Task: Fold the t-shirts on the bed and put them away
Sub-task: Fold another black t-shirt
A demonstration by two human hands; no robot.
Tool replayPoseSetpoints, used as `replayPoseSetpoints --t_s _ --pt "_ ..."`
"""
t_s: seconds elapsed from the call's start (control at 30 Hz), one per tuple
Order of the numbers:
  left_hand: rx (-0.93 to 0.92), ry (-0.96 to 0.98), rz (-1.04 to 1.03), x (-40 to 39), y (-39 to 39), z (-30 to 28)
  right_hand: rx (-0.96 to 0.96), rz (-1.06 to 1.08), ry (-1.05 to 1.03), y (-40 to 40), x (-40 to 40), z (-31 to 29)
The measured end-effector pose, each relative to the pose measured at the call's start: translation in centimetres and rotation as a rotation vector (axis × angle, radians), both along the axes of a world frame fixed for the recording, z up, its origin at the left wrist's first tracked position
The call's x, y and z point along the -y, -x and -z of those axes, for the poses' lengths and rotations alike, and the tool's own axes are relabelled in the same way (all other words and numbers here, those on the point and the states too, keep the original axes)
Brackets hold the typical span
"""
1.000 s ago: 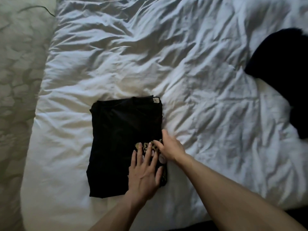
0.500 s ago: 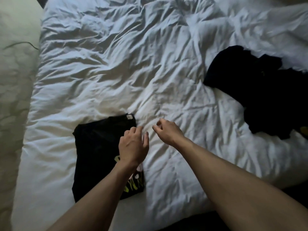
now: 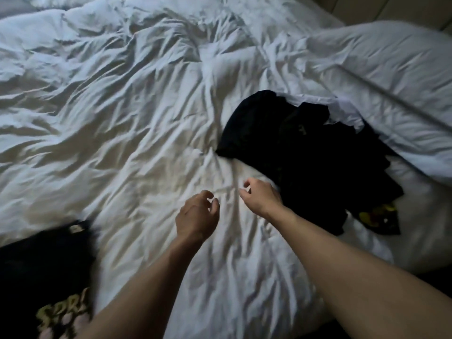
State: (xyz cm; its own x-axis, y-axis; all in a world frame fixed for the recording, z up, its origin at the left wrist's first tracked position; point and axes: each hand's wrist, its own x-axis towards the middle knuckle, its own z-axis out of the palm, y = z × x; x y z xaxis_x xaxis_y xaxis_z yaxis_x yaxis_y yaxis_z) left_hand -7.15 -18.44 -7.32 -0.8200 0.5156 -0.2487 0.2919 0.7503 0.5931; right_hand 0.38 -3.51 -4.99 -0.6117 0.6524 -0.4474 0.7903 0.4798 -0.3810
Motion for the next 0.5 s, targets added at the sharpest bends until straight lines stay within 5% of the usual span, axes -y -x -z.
replayPoseSetpoints --t_s 0.2,0.4,0.5 --pt "0.081 -0.002 0.023 -7.8 -2.3 1.1 0.069 0.046 -0.144 -1.6 -7.8 2.9" --pt "0.155 0.002 -0.009 -10.0 -2.4 2.9 0.44 0.007 -0.279 -3.7 -11.0 6.9" --pt "0.189 0.028 -0.012 -10.0 -2.5 3.8 0.385 -0.046 -0.301 -4.7 -10.4 7.8"
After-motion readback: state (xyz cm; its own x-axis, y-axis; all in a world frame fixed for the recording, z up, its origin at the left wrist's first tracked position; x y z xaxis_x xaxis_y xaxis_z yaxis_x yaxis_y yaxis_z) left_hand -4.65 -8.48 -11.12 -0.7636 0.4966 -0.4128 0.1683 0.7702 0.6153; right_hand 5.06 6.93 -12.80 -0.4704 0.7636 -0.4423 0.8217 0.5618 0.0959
